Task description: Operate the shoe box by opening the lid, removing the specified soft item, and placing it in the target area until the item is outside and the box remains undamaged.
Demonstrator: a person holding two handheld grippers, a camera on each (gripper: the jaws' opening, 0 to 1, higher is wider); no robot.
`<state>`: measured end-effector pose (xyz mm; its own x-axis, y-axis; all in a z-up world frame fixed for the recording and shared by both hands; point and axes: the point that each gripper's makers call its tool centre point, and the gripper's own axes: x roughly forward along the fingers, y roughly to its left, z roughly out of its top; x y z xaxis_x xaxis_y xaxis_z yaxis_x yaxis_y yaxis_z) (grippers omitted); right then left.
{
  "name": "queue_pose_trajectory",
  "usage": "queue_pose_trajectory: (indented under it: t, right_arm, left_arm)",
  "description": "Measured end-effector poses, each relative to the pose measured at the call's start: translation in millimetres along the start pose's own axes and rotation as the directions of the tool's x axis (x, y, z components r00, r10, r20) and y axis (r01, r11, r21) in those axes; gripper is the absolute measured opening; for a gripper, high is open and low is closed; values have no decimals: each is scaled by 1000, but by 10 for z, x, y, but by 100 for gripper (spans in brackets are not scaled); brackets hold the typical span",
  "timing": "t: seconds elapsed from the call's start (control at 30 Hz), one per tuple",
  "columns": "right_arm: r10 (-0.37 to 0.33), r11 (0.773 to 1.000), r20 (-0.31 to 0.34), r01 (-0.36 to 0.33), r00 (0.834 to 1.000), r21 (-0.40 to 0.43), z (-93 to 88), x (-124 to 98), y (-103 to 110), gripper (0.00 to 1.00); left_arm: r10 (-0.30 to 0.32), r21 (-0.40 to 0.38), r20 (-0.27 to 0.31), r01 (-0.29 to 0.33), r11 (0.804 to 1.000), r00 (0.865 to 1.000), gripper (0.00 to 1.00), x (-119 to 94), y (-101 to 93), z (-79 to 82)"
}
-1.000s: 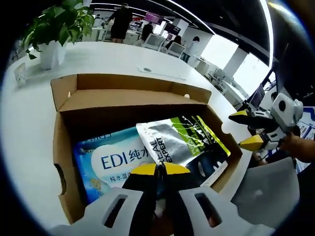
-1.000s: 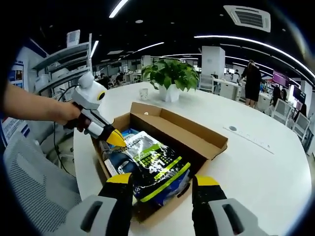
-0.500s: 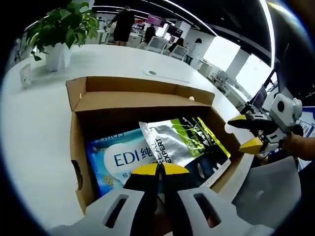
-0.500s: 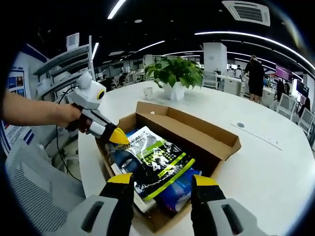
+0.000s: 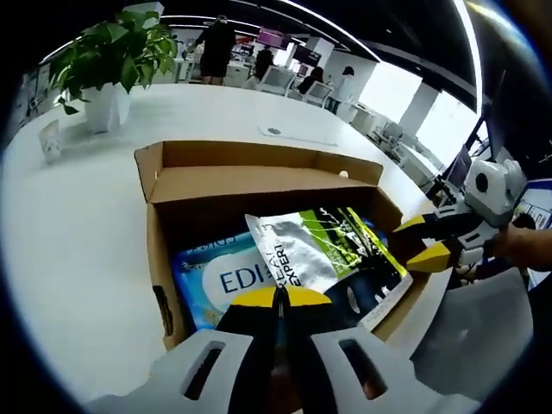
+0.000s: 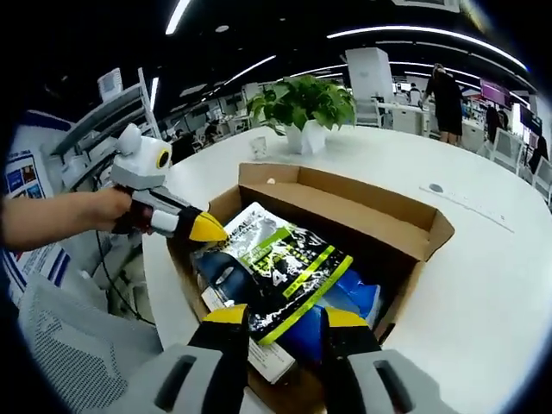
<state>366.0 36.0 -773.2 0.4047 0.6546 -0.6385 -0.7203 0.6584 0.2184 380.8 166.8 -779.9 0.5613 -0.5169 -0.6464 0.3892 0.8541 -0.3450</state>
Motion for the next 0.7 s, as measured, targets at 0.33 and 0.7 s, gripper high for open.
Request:
queue_pose_trajectory:
  t: [0.33, 0.7]
  right_arm:
    - [37, 998, -46, -35, 998, 51, -71, 143, 67, 27]
    - [67, 995, -74, -61, 995, 77, -97, 257, 164, 24]
  left_arm:
    - [6, 2, -5, -6, 1000, 1000, 0, -2, 72, -10]
    - [-3, -7, 8, 3, 1000, 1000, 0, -15, 68, -36]
